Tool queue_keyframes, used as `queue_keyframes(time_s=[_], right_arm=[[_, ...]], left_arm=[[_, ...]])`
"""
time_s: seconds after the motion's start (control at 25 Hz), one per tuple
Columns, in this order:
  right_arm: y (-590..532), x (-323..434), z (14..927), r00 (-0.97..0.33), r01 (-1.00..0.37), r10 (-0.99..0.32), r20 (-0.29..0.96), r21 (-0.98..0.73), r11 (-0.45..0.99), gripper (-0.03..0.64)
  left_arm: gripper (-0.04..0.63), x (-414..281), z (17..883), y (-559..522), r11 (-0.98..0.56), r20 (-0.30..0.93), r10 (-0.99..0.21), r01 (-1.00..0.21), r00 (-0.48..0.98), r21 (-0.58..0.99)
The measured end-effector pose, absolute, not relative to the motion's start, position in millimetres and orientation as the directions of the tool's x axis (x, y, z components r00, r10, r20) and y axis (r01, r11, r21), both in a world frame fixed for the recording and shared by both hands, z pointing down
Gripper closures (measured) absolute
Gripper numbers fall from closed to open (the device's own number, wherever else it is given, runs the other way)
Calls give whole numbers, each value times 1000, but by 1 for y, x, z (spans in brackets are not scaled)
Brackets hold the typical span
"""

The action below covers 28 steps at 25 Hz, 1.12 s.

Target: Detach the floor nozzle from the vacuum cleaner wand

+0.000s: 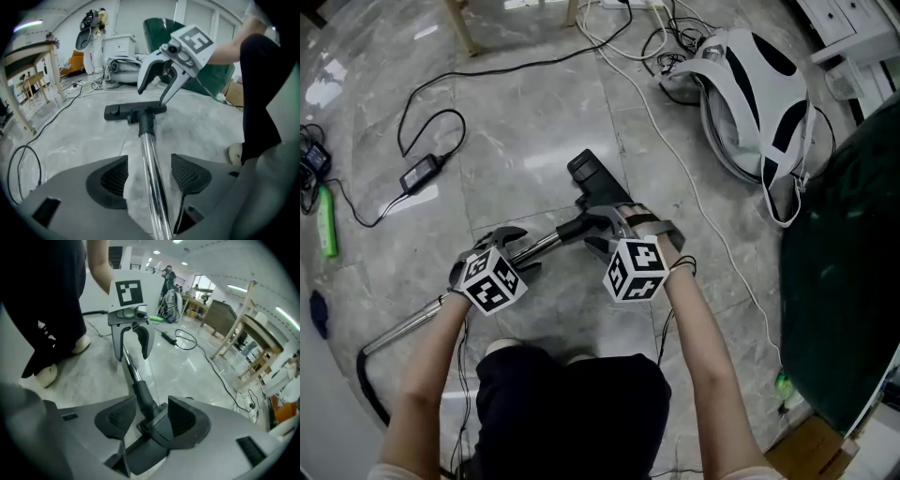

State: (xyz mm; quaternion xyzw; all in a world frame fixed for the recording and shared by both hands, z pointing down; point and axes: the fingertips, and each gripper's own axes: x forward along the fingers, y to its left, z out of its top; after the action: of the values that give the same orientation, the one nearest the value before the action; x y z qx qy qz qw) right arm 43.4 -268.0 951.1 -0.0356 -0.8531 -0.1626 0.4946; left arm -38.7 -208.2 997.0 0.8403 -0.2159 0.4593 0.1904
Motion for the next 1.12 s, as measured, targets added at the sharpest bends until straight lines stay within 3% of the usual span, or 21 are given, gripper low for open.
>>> queue_keyframes(time_s=[0.12,0.2,0.28,0.4,0.52,0.64,0.8,1.08,1.12], right_arm=[[-257,32,987,-399,407,-86,913,260,876,414],[-257,27,1008,-323,506,-140,936,296,810,414],[-262,28,1021,-268,566,-183,946,308,765,436],[-274,37,1021,-264,534,-190,945,308,787,436],[-327,80,1018,-209,426,-270,940,336,840,443],[-363,116,1005,-188,323,-246,951,296,899,443],[-350,109,1008,-230,345,-212,950,284,895,443],[-328,75,1014,-325,320,-148,934,256,912,443],[-327,73,1013,-343,299,-136,929,246,922,437]], left_arm=[[310,-43,1024,-203,-846,918,-143,-528,370,81],[435,-41,1028,-200,-854,932,-146,-518,332,50],[446,-39,1025,-199,-847,932,-169,-530,321,29],[453,-47,1020,-194,-847,936,-156,-530,315,38],[451,-79,1024,-178,-845,950,-122,-532,286,51],[451,-112,1029,-175,-822,956,-122,-567,267,54],[451,-114,1025,-192,-802,945,-152,-595,289,53],[448,-76,1024,-199,-840,911,-127,-532,391,111],[410,-69,1021,-200,-833,894,-122,-534,430,143]])
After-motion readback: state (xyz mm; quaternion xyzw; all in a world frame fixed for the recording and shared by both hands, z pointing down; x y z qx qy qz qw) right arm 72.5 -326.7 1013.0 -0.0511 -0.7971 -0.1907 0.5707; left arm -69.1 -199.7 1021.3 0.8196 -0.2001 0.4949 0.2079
